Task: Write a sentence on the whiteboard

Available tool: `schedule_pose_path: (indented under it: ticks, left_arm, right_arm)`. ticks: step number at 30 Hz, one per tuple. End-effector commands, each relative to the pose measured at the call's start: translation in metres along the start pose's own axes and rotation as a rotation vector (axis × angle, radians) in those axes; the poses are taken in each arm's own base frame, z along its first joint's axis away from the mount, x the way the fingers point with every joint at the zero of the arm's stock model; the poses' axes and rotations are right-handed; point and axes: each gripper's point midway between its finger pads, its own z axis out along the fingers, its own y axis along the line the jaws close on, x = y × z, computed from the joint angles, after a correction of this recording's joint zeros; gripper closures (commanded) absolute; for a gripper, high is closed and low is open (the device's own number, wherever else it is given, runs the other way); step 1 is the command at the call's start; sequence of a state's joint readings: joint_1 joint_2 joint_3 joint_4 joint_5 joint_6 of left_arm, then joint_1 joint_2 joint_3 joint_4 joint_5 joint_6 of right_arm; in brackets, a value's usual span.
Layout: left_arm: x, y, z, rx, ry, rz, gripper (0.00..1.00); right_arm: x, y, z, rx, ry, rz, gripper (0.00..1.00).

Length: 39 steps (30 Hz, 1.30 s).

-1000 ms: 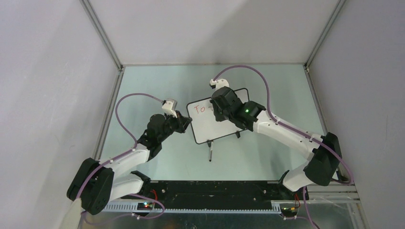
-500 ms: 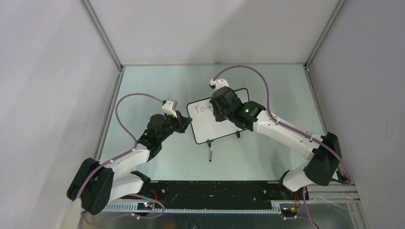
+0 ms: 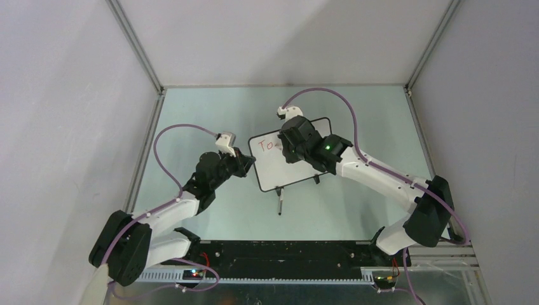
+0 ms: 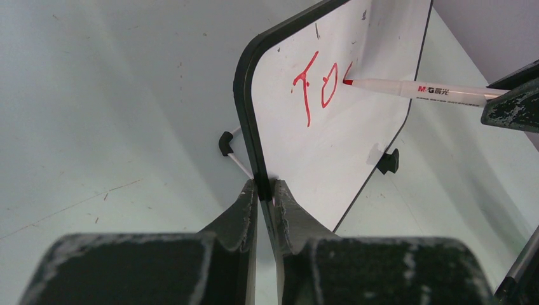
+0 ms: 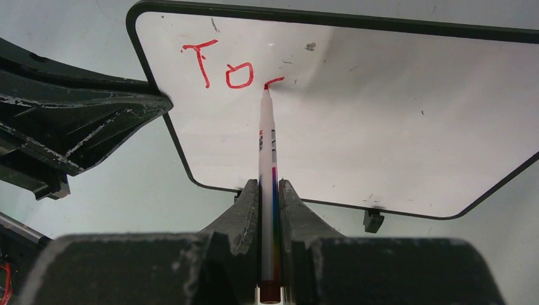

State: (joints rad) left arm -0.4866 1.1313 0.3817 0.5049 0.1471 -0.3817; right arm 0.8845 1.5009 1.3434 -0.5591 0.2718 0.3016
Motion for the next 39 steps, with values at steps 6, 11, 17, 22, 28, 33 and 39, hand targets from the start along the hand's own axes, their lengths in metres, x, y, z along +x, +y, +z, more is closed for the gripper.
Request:
schedule_pose_path:
  ticks: [6,11,17,22,28,33,39]
  left_arm:
    - [-0.018,-0.004,0.0,0.005,-0.052,0.05,1.0]
    - [-0.018,-0.004,0.0,0.006,-0.051,0.049,1.0]
    - [-0.018,-0.004,0.0,0.007,-0.053,0.05,1.0]
    - [-0.018,-0.005,0.0,0.01,-0.054,0.05,1.0]
    - [-0.017,-0.005,0.0,0.012,-0.053,0.051,1.0]
    - [-0.016,-0.006,0.0,0.015,-0.051,0.054,1.0]
    - [-0.017,-0.008,0.0,0.017,-0.053,0.064,1.0]
  right_arm:
    - [-0.011,-0.002,-0.004,0.022,-0.019,-0.008,1.0]
    - [-0.012,-0.006,-0.005,0.04,-0.026,-0.005,1.0]
    - [-0.016,-0.011,-0.007,0.062,-0.041,0.004,1.0]
    - [-0.02,-0.012,-0.006,0.071,-0.046,0.011,1.0]
    - [-0.024,-0.011,-0.006,0.07,-0.053,0.017,1.0]
    - [-0.027,-0.008,-0.005,0.064,-0.053,0.018,1.0]
    - [-0.031,-0.008,-0.004,0.07,-0.057,0.018,1.0]
